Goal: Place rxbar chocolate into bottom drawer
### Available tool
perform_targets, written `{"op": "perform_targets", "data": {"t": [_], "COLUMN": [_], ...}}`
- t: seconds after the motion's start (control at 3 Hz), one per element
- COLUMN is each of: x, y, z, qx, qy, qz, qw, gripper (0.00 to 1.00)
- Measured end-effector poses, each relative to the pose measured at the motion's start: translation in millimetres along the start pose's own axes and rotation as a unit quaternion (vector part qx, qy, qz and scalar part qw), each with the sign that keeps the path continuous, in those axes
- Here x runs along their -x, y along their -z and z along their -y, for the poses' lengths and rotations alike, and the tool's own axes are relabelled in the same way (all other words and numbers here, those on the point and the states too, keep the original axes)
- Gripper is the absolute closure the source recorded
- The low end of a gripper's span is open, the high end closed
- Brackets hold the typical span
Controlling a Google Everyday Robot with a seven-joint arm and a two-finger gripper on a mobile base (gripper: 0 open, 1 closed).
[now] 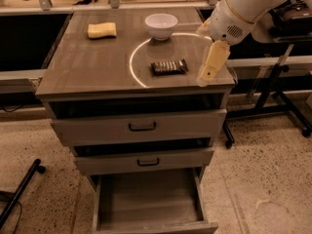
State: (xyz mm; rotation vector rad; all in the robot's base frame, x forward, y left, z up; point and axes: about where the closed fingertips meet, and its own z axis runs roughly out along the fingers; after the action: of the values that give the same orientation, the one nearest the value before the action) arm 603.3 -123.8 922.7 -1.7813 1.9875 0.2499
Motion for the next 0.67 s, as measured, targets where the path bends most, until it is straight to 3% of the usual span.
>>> {"op": "perform_targets", "data": {"t": [0.67], "x": [8], "y": [-44], "z": [38], "qx": [0.006], "qy": [-0.015], "qz": [0.029], "qw": [0.9994], "gripper": [0.0]}}
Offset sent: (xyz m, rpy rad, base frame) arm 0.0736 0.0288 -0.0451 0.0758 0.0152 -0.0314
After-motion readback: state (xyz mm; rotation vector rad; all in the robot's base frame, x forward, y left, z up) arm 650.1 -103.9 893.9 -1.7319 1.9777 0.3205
